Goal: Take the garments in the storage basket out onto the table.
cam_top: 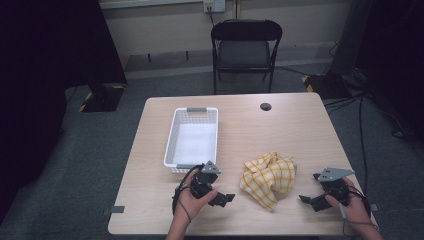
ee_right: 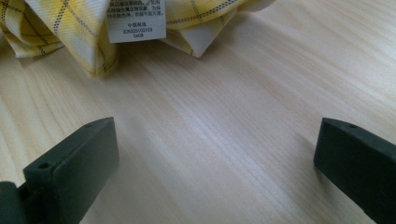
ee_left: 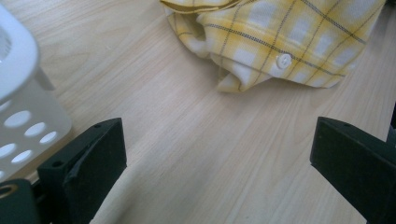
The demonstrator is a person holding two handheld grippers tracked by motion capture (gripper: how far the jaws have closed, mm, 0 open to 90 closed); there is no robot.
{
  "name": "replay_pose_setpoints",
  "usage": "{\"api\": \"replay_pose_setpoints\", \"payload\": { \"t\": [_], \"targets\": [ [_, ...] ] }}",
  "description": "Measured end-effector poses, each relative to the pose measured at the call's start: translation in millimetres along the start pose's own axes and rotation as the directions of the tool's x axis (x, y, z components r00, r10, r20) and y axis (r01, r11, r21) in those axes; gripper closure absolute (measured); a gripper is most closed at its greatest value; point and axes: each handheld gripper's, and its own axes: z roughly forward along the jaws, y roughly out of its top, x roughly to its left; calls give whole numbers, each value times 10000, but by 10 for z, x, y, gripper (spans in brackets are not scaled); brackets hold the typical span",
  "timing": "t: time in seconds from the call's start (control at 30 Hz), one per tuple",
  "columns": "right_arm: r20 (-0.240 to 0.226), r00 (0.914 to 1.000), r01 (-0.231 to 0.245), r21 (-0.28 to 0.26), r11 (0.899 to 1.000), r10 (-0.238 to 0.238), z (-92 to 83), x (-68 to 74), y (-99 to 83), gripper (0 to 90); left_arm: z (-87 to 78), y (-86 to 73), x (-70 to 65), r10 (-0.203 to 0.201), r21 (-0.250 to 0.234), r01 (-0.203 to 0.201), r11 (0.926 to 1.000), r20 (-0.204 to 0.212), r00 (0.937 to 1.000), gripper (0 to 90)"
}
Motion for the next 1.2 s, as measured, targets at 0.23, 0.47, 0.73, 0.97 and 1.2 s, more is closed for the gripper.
{"api": "replay_pose_setpoints", "payload": {
  "t": [0.23, 0.47, 0.73, 0.97, 1.2],
  "targets": [
    [-1, 10000, -7, 3, 10000, 7, 0, 0, 0, 0, -68, -27, 40, 37, 29, -37, 10000, -36, 10000, 32],
    [0, 10000, 1, -1, 10000, -1, 0, 0, 0, 0, -161, -76, 101, -66, -162, 63, 9998, -203, 9998, 33],
    [-2, 10000, -4, 3, 10000, 4, 0, 0, 0, 0, -241, -128, 151, -205, -240, 197, 9995, -344, 9992, 34],
    [-2, 10000, 0, -1, 10000, 0, 0, 0, 0, 0, -251, -191, 219, -358, -101, 354, 9993, -458, 9983, 34],
    [-2, 10000, -4, 3, 10000, 4, 0, 0, 0, 0, -347, -233, 271, -437, -257, 424, 9988, -545, 9976, 38]
  ]
}}
